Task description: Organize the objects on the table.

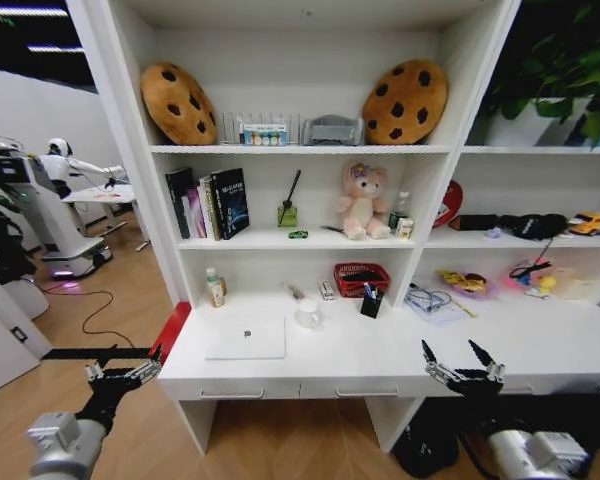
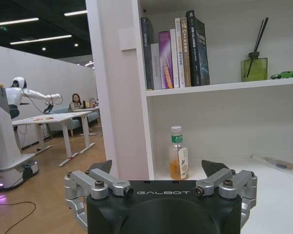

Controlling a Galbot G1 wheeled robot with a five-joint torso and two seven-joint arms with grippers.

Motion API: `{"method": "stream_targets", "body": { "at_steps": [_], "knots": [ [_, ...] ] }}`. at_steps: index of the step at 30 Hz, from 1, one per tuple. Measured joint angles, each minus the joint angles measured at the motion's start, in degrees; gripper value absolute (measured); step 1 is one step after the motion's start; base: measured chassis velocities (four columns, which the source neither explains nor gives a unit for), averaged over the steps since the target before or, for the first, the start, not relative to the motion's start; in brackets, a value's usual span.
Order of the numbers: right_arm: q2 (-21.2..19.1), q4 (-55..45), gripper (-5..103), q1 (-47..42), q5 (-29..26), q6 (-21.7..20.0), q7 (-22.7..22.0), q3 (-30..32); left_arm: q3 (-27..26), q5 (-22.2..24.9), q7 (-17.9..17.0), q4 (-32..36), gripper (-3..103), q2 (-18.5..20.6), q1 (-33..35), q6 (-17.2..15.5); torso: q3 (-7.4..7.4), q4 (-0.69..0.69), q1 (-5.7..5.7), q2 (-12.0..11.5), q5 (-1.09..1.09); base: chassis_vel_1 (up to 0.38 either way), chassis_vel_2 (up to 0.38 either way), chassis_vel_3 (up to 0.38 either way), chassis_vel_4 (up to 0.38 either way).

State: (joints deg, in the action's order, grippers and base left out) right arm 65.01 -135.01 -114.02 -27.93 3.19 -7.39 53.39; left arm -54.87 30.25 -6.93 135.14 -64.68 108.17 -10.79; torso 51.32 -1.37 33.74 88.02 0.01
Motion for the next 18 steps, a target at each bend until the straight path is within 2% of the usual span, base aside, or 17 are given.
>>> {"method": "stream_targets", "body": {
  "at_steps": [18],
  "knots": [
    [0.0,0.0,100,0.0,0.0,0.0,0.0,0.0,0.0,0.0,0.0,0.0,100,0.0,0.0,0.0,0.01,0.01,-0.02,0.0,-0.01,0.277,-0.286,-0.279,0.275]
  ]
}}
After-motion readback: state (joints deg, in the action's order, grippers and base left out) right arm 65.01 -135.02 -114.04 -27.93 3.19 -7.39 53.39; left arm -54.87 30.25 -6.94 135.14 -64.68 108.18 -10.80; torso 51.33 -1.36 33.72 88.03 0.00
